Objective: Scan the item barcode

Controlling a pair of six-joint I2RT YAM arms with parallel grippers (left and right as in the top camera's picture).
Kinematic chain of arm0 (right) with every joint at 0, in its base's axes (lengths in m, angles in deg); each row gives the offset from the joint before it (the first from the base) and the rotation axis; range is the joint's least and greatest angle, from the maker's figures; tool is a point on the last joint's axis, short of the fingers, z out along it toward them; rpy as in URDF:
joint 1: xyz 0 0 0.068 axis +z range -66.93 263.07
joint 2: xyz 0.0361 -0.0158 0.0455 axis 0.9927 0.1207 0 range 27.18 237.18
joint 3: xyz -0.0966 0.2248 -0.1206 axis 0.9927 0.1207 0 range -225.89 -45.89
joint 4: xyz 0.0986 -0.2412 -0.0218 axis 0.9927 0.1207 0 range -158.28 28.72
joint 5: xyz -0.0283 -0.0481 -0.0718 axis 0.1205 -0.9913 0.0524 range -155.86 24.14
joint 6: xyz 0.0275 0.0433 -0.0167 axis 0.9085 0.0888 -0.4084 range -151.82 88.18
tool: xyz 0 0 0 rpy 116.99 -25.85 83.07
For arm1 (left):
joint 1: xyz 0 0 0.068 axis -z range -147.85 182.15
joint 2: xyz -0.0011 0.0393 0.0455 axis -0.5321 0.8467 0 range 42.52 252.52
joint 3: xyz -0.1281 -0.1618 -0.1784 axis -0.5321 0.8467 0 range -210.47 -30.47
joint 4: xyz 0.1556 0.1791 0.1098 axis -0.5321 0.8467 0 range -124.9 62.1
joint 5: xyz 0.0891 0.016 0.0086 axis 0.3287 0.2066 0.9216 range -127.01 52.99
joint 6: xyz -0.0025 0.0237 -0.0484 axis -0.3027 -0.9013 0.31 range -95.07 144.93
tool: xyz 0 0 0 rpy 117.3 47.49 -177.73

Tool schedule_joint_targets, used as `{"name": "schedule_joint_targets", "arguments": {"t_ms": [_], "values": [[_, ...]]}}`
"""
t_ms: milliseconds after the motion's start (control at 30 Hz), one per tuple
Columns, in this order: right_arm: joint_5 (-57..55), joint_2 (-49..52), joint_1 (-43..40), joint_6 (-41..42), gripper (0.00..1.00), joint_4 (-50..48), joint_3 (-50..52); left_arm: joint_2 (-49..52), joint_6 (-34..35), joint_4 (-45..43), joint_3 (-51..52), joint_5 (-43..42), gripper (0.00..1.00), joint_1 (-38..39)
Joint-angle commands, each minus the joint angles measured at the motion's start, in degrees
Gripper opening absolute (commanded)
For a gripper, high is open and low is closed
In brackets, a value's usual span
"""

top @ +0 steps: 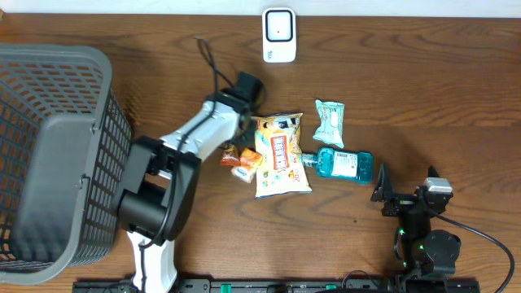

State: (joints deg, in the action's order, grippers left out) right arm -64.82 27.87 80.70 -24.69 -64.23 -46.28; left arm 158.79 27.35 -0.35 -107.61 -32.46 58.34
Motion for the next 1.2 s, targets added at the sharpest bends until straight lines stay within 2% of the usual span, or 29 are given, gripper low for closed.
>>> {"name": "schedule_joint_targets", "arguments": {"t_ms": [0,100,133,200,233,367,500,700,867,933,1100,1167], "values": [[-0.28,-0.31,0.44,-0.37,0.99,0.26,0.07,-0.37,-2.01,0.22,0.39,-1.57,0.07,2.80],[-0.28,-0.31,0.44,-0.37,0.99,0.26,0.07,-2.36,-2.25,0.28,0.28,-1.49,0.09,3.50],[-0.31,-0.31,0.44,-0.37,0.99,0.26,0.07,-4.02,-2.21,0.37,0.17,-0.46,0.48,3.34],[-0.28,-0.31,0.44,-0.37,0.99,0.26,0.07,-7.10,-2.21,1.20,-0.44,1.62,0.86,2.64],[-0.28,-0.31,0.44,-0.37,0.99,0.26,0.07,-9.16,-2.21,1.90,-1.03,2.99,0.98,2.16],[-0.28,-0.31,0.44,-0.37,0.99,0.24,0.07,-17.94,-2.23,3.02,-2.64,8.13,1.00,0.44],[-0.31,-0.31,0.44,-0.37,0.99,0.26,0.07,-28.89,-4.70,0.31,-4.20,10.12,1.00,-1.27],[-0.28,-0.31,0.44,-0.37,0.99,0.26,0.07,-43.17,-7.21,-12.92,-5.92,10.10,1.00,-3.80],[-0.28,-0.31,0.44,-0.37,0.99,0.26,0.07,-51.69,-16.46,-21.59,-5.92,10.64,1.00,-5.22],[-0.31,-0.31,0.44,-0.37,0.99,0.24,0.07,-54.36,-18.86,-21.35,-5.92,14.05,1.00,-5.29],[-0.28,-0.31,0.44,-0.37,0.99,0.26,0.07,-58.49,-19.61,-15.58,-5.92,26.49,1.00,-5.29],[-0.28,-0.31,0.44,-0.39,0.99,0.26,0.07,-59.60,-20.61,-13.90,-5.64,27.26,1.00,-5.38]]}}
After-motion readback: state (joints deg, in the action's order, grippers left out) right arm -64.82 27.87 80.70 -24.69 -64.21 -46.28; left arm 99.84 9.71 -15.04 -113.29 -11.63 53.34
